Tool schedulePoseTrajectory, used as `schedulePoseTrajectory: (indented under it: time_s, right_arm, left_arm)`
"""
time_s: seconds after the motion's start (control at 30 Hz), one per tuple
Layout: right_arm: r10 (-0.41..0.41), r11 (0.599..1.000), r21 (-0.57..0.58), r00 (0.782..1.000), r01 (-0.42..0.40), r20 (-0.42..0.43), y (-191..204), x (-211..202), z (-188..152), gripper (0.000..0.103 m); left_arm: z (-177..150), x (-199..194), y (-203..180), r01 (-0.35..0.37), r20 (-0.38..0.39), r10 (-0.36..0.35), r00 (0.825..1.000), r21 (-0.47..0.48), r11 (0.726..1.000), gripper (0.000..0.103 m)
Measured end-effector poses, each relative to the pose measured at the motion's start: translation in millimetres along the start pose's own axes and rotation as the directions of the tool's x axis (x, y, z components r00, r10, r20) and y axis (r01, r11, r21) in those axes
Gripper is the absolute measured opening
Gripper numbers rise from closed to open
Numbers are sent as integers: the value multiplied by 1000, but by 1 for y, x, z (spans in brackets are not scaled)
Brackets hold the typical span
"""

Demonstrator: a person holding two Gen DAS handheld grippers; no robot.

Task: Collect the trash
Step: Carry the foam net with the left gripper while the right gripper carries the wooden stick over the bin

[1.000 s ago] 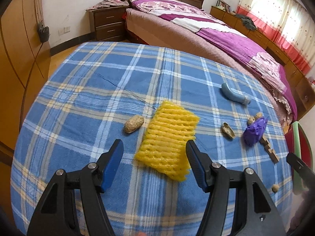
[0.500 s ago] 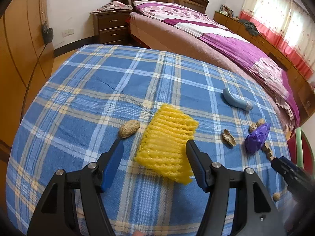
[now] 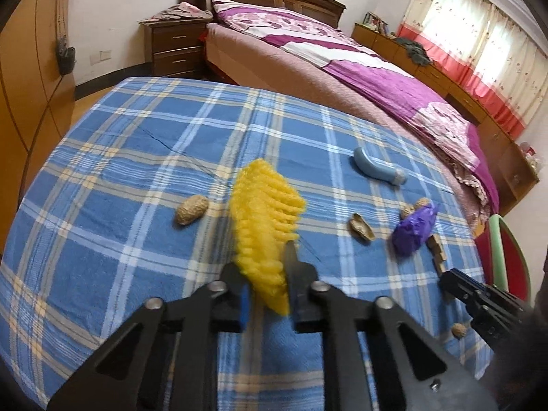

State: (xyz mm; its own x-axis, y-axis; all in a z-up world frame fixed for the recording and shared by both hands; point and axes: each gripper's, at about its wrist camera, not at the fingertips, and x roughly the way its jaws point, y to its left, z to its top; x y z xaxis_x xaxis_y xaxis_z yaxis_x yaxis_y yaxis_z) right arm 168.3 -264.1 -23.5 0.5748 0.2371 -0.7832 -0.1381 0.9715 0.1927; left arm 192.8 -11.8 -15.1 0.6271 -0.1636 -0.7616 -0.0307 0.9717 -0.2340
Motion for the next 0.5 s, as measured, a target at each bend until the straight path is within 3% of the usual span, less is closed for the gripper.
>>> schedulePoseTrajectory:
  time_s: [0.5]
  right_arm:
    - [43,994,93,995,-51,89,-5,-46,-16,13]
  left_arm:
    - [-13,-40,-8,131,37,-130,991,-18,991,11]
